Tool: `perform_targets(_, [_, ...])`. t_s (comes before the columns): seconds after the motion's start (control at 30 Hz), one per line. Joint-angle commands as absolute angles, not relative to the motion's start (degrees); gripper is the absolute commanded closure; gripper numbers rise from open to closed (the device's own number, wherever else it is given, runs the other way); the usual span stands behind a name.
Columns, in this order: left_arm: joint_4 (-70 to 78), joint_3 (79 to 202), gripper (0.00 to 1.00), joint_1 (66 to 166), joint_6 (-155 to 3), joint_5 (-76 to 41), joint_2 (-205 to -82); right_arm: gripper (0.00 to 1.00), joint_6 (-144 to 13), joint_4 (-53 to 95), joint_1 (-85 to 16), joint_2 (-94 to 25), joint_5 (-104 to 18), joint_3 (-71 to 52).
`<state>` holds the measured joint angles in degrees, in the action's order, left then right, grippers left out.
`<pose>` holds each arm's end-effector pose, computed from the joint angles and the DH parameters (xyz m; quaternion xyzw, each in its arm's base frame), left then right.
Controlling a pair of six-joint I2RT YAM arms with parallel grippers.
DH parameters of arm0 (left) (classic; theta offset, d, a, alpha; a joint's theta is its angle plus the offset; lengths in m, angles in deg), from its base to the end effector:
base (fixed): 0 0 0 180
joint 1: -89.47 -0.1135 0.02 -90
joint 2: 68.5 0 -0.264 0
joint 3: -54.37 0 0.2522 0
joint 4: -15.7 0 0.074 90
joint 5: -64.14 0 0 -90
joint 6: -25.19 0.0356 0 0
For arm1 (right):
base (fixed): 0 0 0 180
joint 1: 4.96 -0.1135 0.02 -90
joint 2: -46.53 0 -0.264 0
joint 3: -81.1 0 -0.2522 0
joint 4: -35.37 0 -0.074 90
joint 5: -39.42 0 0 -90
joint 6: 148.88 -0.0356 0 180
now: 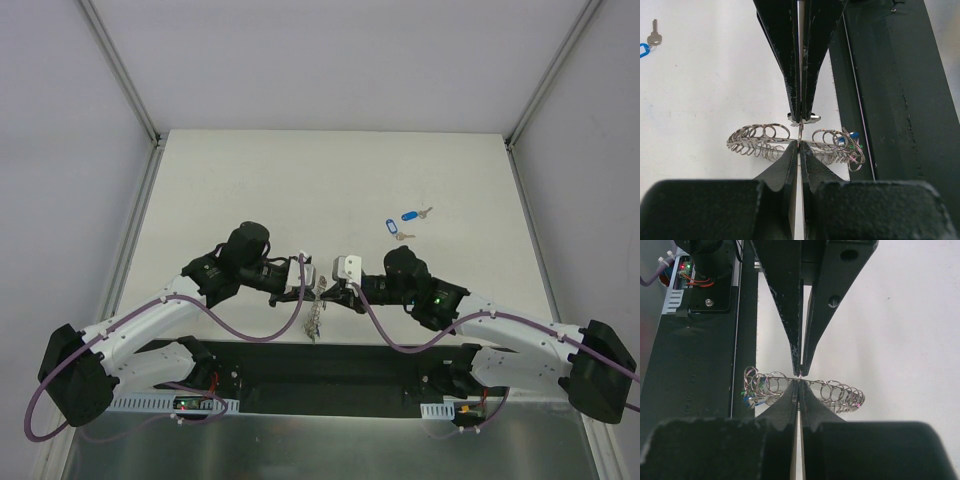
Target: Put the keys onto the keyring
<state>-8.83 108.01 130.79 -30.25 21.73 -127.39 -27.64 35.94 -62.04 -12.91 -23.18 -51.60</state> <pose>0.1477 -0.1649 0.2678 0.6463 0.4998 -0.3755 0.4376 0.1144 0.2068 0.2666 -0.6318 0.4357 0.3162 0.5577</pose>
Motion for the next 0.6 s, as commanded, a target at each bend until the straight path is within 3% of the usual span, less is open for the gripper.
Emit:
perform_targets(0.0, [-5.98, 110.84, 1.00, 131.57, -31.15, 26.70, -127.21, 0.99, -25.75, 38.14, -63.05, -13.50, -22.98, -48.49])
perform_targets(0.57, [-3.60, 110.49, 1.00, 130.43, -34.31, 27.40, -127.21, 0.99, -24.61, 36.29, -64.20, -12.36, -24.74, -48.23])
